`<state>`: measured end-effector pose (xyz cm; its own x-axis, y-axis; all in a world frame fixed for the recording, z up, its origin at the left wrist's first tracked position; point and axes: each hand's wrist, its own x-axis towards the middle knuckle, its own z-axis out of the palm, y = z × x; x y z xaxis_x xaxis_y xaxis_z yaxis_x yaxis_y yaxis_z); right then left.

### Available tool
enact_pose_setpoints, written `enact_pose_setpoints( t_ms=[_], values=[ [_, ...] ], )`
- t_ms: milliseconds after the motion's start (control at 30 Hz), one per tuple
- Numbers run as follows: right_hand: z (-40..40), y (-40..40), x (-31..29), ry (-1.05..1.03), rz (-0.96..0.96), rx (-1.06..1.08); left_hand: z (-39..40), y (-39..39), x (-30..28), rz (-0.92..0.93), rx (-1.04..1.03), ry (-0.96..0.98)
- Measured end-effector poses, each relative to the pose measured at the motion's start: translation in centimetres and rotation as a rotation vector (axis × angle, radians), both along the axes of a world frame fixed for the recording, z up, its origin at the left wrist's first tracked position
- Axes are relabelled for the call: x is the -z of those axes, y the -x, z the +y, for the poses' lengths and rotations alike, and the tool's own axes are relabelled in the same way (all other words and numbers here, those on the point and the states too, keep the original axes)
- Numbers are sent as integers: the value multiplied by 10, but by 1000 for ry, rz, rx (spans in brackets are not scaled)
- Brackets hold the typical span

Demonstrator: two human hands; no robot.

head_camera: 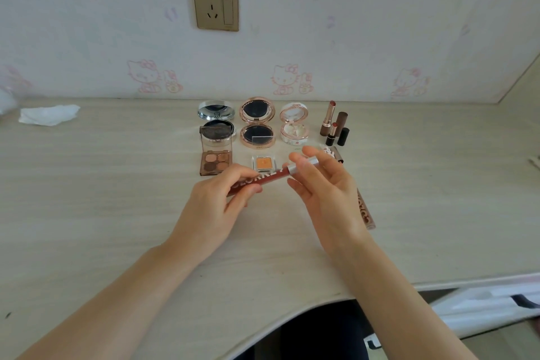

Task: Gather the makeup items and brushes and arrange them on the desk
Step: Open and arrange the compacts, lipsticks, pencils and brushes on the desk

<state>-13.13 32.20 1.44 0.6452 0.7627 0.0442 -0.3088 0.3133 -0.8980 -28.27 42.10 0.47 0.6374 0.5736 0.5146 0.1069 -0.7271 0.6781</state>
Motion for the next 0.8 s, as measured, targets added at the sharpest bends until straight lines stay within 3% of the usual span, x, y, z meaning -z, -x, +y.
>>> enact_pose_setpoints(
  t_ms=[333, 533, 800],
  values=[
    [-1, 1, -1, -89, 44, -97, 2, 0, 4, 28, -13, -10],
    [0, 2, 1, -13, -32, -11, -3, -2, 3, 31, 18, -39],
    [0, 2, 1, -126, 9, -102, -2, -2, 5, 25, 8, -10]
  ],
)
